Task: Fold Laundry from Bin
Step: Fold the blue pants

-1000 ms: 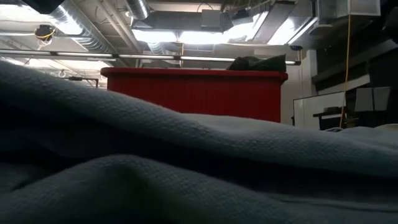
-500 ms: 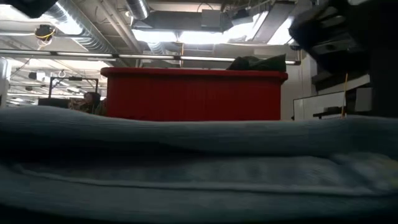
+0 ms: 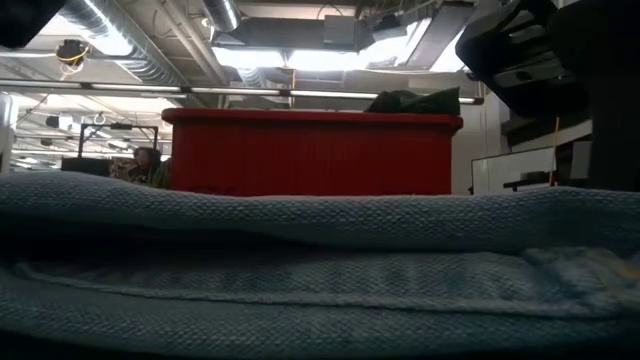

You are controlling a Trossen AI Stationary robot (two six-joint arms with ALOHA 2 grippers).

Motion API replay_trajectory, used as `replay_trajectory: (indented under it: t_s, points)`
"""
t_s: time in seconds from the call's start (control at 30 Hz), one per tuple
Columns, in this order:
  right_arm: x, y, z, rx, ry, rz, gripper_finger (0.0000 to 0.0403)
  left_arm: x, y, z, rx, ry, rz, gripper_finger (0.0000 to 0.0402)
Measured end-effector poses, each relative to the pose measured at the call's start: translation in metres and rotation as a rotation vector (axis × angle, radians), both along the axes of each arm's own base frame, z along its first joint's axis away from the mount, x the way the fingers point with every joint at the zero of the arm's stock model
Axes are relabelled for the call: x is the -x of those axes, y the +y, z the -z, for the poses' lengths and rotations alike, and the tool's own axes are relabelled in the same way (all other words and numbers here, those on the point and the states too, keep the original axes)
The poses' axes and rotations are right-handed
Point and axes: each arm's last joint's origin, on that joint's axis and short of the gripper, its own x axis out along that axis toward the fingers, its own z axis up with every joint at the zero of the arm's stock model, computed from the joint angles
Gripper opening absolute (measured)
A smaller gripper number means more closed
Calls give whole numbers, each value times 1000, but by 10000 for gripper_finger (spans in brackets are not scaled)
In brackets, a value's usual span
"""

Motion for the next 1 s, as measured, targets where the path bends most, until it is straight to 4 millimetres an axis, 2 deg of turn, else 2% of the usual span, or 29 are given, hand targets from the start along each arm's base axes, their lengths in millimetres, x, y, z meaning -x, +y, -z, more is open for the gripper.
replay_trajectory:
  t_s: [0.27, 0.57, 0.7, 1.0]
  points:
    - [0, 0, 0, -1, 0, -1, 41, -5, -9, 36, -105, 23, 33, 211]
    - [0, 0, -1, -1, 1, -1, 40, -11, -11, 60, -172, 29, 8, 204]
    - [1, 0, -1, 0, 2, -3, 40, -10, -11, 58, -158, 25, -9, 170]
    - [0, 1, -2, -11, 0, -6, 40, -8, -9, 46, -56, 44, -81, 52]
